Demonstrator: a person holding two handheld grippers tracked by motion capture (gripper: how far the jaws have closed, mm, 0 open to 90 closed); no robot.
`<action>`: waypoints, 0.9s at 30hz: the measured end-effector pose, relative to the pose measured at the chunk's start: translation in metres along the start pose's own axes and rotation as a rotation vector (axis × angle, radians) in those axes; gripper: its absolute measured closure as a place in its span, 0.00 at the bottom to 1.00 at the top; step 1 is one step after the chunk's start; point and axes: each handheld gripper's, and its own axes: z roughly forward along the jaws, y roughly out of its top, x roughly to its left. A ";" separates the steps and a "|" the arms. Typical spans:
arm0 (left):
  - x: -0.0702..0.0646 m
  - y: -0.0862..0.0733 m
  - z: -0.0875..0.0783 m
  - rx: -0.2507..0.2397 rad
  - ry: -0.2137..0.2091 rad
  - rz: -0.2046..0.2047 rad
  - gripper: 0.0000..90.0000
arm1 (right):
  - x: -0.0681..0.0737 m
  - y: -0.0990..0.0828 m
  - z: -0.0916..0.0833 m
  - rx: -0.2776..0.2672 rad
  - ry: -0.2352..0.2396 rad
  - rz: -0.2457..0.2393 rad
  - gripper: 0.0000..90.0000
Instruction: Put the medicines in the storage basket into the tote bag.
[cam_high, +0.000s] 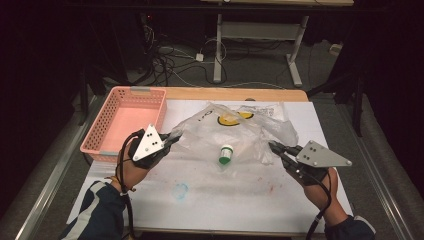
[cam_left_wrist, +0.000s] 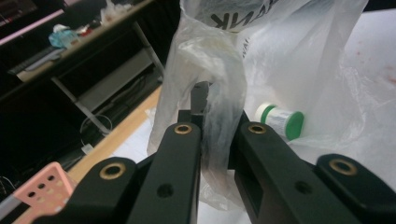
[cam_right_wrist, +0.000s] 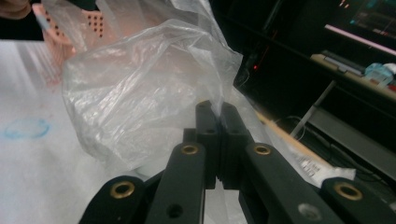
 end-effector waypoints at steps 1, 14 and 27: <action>0.000 0.001 -0.002 -0.007 0.002 0.000 0.97 | -0.002 0.003 -0.002 -0.012 -0.009 -0.001 1.00; -0.007 0.028 -0.006 -0.093 -0.041 0.028 0.97 | -0.006 0.038 -0.010 -0.101 -0.004 -0.019 1.00; -0.011 0.058 0.020 -0.181 -0.091 0.019 0.97 | 0.007 0.077 0.014 -0.130 0.028 -0.084 1.00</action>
